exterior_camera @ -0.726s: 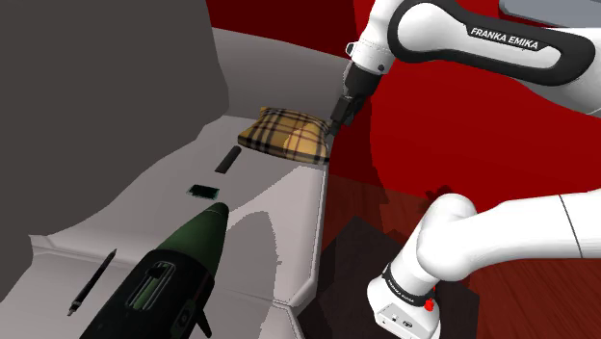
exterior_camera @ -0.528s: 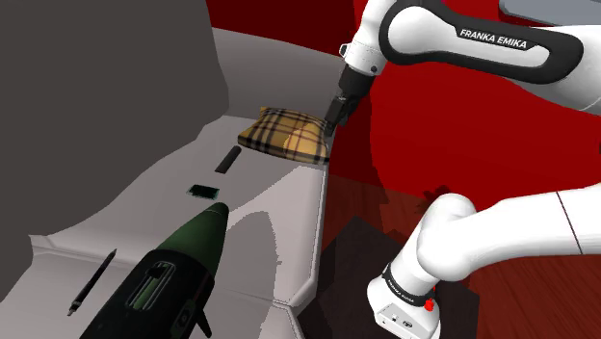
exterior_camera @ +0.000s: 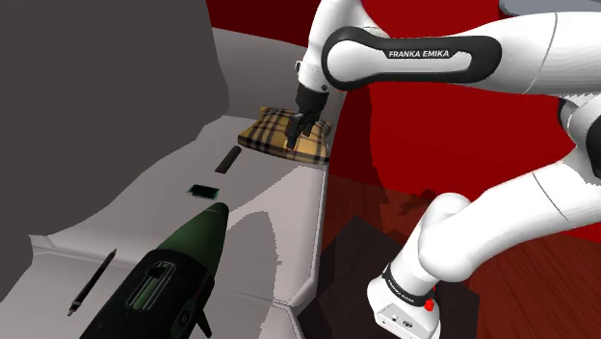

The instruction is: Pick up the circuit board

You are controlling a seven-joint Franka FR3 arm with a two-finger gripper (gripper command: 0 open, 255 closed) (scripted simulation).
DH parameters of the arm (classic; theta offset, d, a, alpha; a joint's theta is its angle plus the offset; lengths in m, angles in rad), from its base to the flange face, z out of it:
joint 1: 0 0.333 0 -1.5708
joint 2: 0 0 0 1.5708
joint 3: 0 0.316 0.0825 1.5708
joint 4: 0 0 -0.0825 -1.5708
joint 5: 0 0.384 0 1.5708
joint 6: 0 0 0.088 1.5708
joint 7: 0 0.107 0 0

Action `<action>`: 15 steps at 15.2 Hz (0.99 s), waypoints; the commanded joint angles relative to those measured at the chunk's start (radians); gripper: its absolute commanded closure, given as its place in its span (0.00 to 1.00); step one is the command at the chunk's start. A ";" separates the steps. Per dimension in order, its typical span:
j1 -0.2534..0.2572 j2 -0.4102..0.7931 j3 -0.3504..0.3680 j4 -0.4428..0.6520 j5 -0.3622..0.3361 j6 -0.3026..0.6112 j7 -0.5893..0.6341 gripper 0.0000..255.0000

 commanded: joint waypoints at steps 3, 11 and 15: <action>0.012 0.142 0.037 0.057 -0.021 0.074 0.024 0.00; 0.036 0.440 0.101 0.218 -0.103 0.181 0.093 0.00; 0.057 0.594 0.120 0.327 -0.161 0.206 0.131 0.00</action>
